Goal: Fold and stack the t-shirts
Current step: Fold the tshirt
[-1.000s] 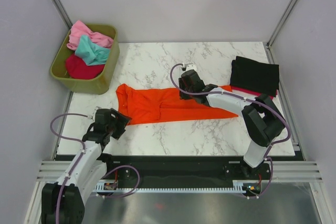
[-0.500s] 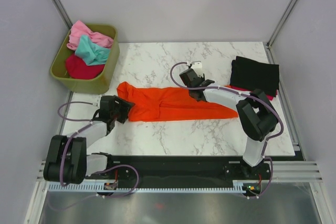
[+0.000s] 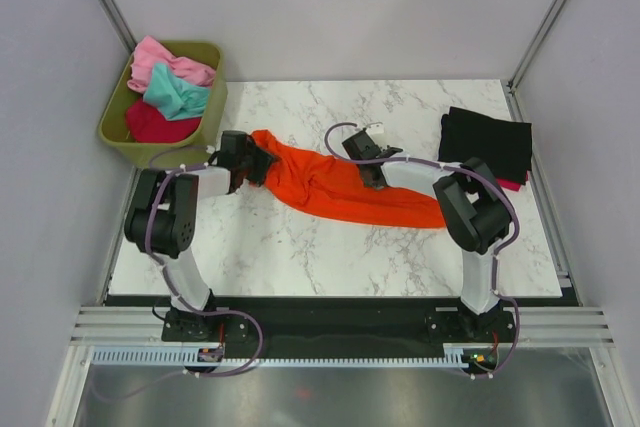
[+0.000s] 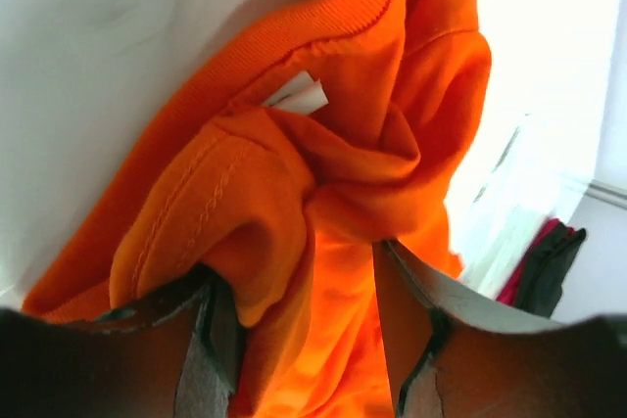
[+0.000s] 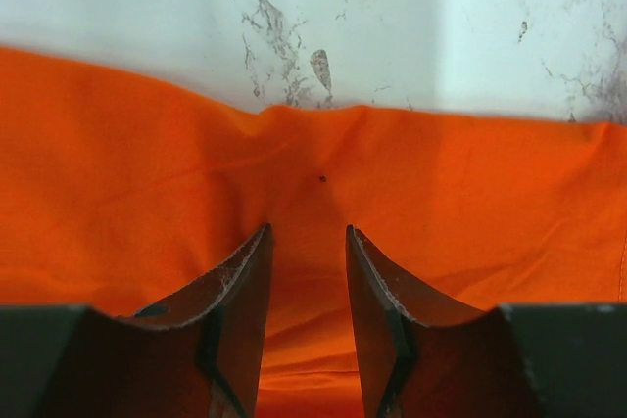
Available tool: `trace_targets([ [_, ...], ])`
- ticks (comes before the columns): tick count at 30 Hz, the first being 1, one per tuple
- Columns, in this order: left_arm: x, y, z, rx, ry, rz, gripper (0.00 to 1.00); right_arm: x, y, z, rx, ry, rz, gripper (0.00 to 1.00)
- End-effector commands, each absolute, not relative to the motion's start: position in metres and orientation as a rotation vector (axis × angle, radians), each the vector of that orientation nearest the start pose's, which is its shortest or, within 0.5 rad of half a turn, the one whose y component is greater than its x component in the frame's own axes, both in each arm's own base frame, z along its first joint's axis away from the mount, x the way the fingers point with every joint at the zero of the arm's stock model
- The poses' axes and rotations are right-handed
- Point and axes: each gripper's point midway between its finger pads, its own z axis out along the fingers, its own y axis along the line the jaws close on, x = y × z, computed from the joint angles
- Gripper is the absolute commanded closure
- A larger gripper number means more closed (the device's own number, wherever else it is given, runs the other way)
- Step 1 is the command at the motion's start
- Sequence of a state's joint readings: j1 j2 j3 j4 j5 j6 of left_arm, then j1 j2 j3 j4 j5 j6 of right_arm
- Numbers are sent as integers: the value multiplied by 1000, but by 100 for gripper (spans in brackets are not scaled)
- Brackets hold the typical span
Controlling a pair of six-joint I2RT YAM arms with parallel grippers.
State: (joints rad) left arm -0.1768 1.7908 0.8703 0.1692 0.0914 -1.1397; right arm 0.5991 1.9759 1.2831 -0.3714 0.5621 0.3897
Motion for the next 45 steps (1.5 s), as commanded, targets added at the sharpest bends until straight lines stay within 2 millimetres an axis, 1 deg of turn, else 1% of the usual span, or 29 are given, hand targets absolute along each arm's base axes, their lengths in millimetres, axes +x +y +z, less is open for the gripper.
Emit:
trace_targets([
  [1, 440, -134, 5, -1078, 2293, -651, 42, 387, 195, 3, -126, 2524, -244, 55],
  [2, 443, -134, -13, -1090, 2328, -621, 42, 383, 198, 0, -143, 2541, -242, 55],
  [3, 460, -136, -4, -1081, 2313, -622, 42, 381, 203, -5, -164, 2554, -240, 55],
  [7, 493, -136, -12, -1056, 2329, -581, 42, 362, 212, -13, -226, 2610, -248, 54],
  [8, 510, -137, 0, -1039, 2299, -602, 42, 352, 224, -15, -260, 2631, -205, 54],
  [9, 515, -138, -7, -1037, 2307, -599, 42, 346, 230, -13, -277, 2637, -174, 54],
  [11, 528, -139, -3, -1010, 2299, -605, 42, 332, 241, -12, -315, 2639, -138, 53],
  [12, 540, -142, 2, -995, 2283, -617, 43, 315, 250, -13, -357, 2647, -106, 52],
  [14, 548, -144, 4, -981, 2272, -625, 43, 298, 260, -13, -391, 2646, -61, 52],
  [15, 556, -146, 10, -966, 2255, -633, 43, 279, 264, -12, -435, 2643, -35, 52],
  [16, 559, -148, 3, -957, 2260, -632, 43, 269, 277, -12, -439, 2647, 59, 52],
  [17, 566, -152, 10, -925, 2250, -652, 43, 248, 281, -18, -477, 2663, 101, 52],
  [20, 576, -165, 14, -882, 2248, -690, 45, 217, 314, -2, -523, 2637, 292, 50],
  [21, 579, -166, 15, -873, 2242, -679, 45, 213, 321, 10, -522, 2612, 338, 47],
  [22, 580, -170, 6, -857, 2255, -665, 45, 209, 330, 17, -526, 2597, 390, 45],
  [23, 588, -175, 14, -839, 2237, -683, 45, 207, 333, 24, -532, 2587, 415, 41],
  [25, 593, -186, 13, -817, 2244, -717, 45, 211, 337, 48, -510, 2534, 453, 32],
  [27, 600, -194, 12, -795, 2245, -748, 45, 238, 325, 74, -439, 2441, 362, 27],
  [29, 602, -194, 12, -783, 2253, -751, 45, 252, 311, 81, -414, 2433, 314, 26],
  [30, 601, -194, 15, -782, 2252, -749, 45, 269, 298, 85, -355, 2441, 310, 27],
  [32, 592, -192, 12, -783, 2264, -734, 44, 291, 279, 87, -281, 2448, 293, 27],
  [33, 594, -191, 23, -768, 2235, -740, 44, 298, 273, 87, -253, 2446, 280, 27],
  [35, 587, -187, 21, -761, 2242, -720, 43, 313, 259, 86, -178, 2444, 266, 27],
  [36, 586, -187, 31, -746, 2232, -725, 40, 318, 260, 87, -162, 2433, 285, 27],
  [39, 574, -194, 37, -675, 2264, -771, 34, 337, 251, 87, -86, 2410, 279, 26],
  [40, 571, -196, 47, -636, 2259, -784, 31, 345, 251, 89, -55, 2393, 303, 25],
  [41, 563, -194, 44, -635, 2273, -775, 29, 355, 243, 83, -13, 2398, 306, 25],
  [43, 554, -191, 44, -635, 2267, -765, 25, 368, 247, 81, 33, 2387, 398, 26],
  [45, 550, -188, 56, -613, 2211, -779, 24, 384, 238, 66, 98, 2410, 417, 31],
])
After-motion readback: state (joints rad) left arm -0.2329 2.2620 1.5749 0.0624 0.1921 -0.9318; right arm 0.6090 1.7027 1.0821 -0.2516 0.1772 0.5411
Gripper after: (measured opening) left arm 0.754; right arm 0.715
